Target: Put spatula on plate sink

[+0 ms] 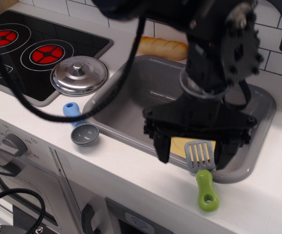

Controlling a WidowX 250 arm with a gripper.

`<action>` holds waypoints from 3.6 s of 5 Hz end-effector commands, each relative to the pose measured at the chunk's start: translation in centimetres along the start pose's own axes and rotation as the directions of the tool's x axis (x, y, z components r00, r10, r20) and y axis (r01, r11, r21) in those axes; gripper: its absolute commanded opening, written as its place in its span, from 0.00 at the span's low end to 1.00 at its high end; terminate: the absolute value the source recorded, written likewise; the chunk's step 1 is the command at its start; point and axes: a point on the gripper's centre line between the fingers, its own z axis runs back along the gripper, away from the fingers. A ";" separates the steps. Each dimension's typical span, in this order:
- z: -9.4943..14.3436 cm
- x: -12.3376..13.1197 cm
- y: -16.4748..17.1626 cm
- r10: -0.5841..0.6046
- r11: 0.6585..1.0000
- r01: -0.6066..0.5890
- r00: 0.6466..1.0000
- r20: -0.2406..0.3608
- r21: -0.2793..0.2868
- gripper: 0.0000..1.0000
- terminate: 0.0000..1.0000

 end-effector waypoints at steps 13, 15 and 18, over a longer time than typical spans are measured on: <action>-8.5 11.4 -1.2 0.270 0.959 -0.276 0.959 0.079 0.067 0.00 0.00; -7.7 10.5 -1.0 0.268 0.962 -0.270 0.962 0.048 0.047 0.00 0.00; -6.7 10.5 -0.7 0.261 0.964 -0.262 0.965 0.025 0.048 1.00 0.00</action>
